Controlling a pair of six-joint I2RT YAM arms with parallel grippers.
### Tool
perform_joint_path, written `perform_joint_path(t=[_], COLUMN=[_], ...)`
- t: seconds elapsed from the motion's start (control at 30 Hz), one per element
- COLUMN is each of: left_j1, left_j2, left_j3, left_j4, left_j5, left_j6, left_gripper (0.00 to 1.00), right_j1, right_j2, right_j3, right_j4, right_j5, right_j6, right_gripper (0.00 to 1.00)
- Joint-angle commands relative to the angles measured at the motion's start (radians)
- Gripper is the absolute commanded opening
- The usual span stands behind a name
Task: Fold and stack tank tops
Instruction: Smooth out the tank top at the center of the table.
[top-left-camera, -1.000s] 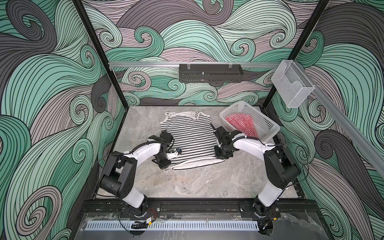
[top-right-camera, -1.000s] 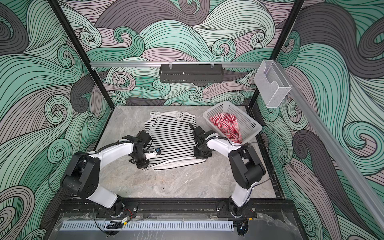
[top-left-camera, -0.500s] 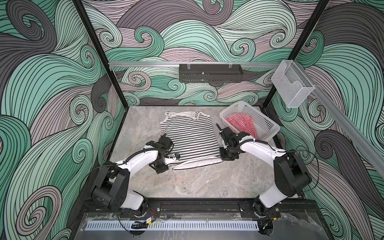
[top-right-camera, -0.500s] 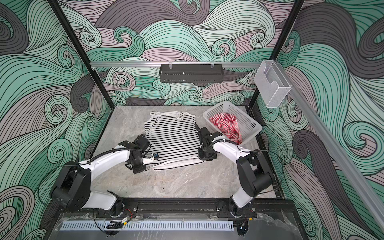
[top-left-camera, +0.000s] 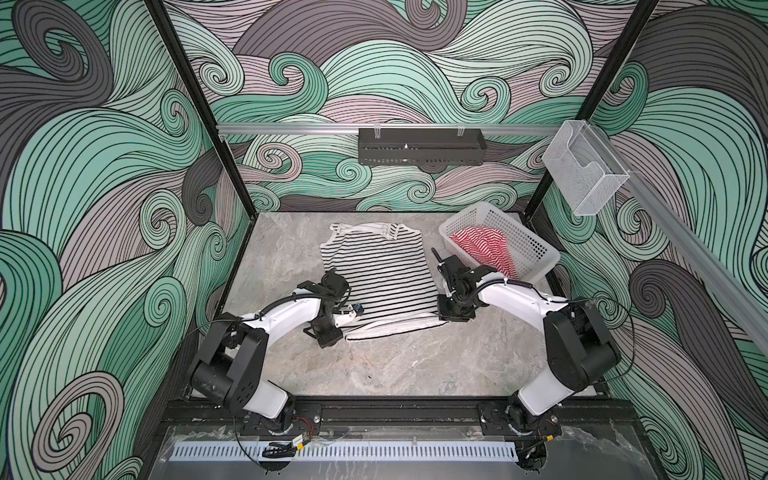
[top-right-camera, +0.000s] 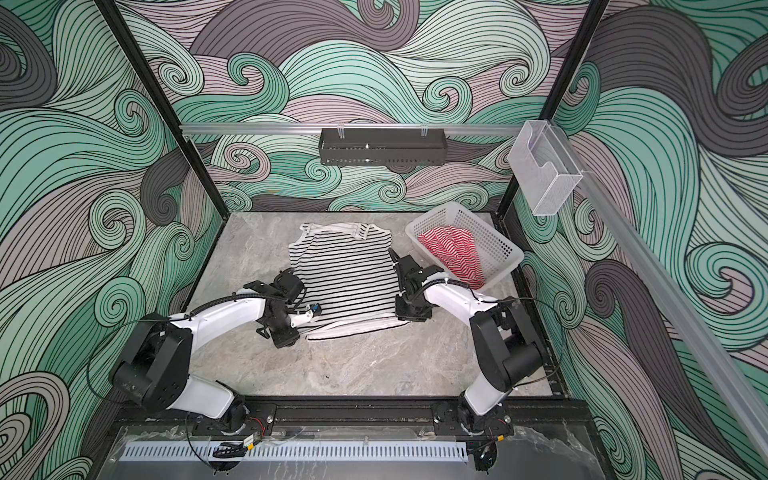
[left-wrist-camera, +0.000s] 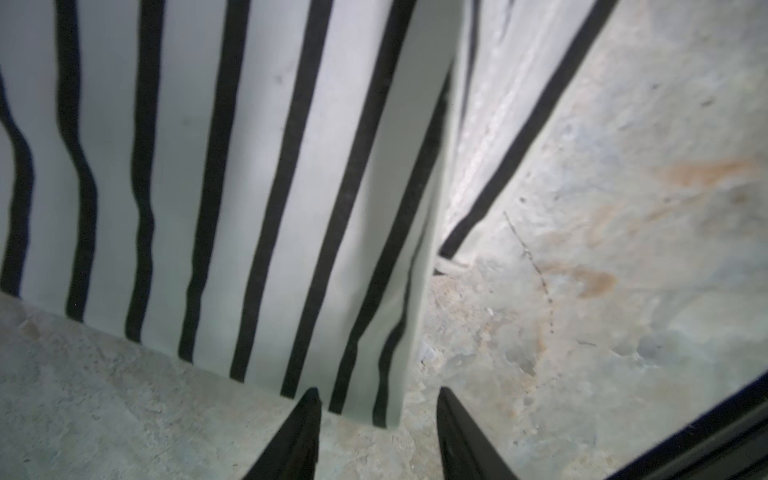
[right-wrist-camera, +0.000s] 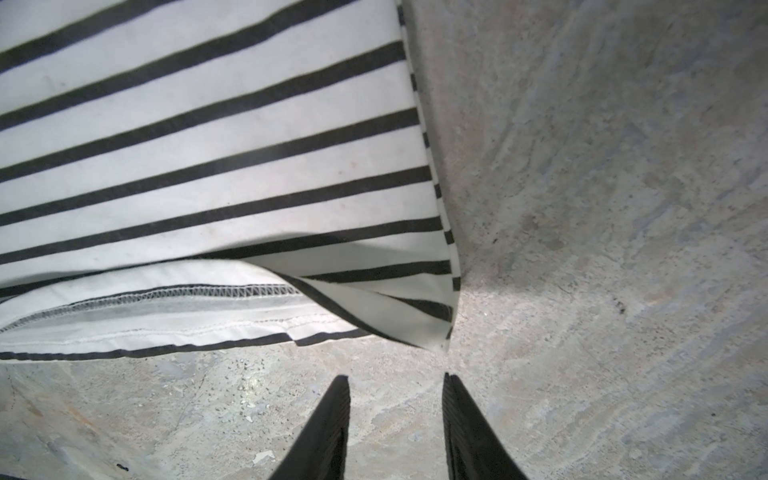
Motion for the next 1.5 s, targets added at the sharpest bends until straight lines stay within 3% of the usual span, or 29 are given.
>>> perform_joint_path(t=[0.0,0.17,0.23,0.43,0.53,0.73,0.83,0.9,1.03,1.17,1.33,1.47], left_j1=[-0.006,-0.011,-0.013,-0.019,-0.020,-0.035,-0.050,-0.061,-0.090,-0.095,-0.094,-0.095], left_j2=[0.024,0.030,0.020,-0.055,-0.112,-0.210,-0.239,-0.242,-0.243,-0.245,-0.224,-0.129], left_j3=[0.011,-0.004,-0.015,-0.032,-0.035,-0.063,-0.064,-0.065,-0.065,-0.041,0.012,0.088], left_j4=[0.057,0.063,0.071,0.060,0.049,0.032,-0.053,-0.119,-0.241,-0.297,-0.181,-0.043], left_j5=[-0.069,-0.102,-0.124,-0.170,-0.199,-0.246,-0.188,-0.138,-0.067,-0.088,-0.170,-0.157], left_j6=[-0.034,-0.027,-0.021,0.023,0.054,0.107,0.121,0.129,0.130,0.127,0.092,0.035], left_gripper=[0.49,0.48,0.44,0.12,0.00,0.00,0.00,0.06,0.13,0.17,0.18,0.18], right_j1=[-0.001,-0.018,-0.022,-0.037,-0.049,-0.059,-0.057,-0.056,-0.055,-0.056,-0.039,-0.015], right_j2=[0.034,0.068,0.077,0.099,0.105,0.108,0.083,0.067,0.021,-0.029,-0.067,-0.010], right_j3=[-0.006,-0.013,-0.016,-0.021,-0.024,-0.011,-0.009,-0.004,0.013,0.031,0.062,0.093], right_j4=[0.006,0.014,0.018,0.020,0.014,-0.026,-0.040,-0.058,-0.096,-0.124,-0.126,-0.081], right_j5=[0.032,0.051,0.056,0.076,0.093,0.138,0.115,0.111,0.112,0.106,0.086,0.042], right_j6=[0.016,0.012,0.011,-0.003,-0.008,-0.027,-0.039,-0.045,-0.054,-0.048,-0.033,-0.014], right_gripper=[0.40,0.39,0.33,0.02,0.00,0.00,0.00,0.00,0.12,0.21,0.22,0.20])
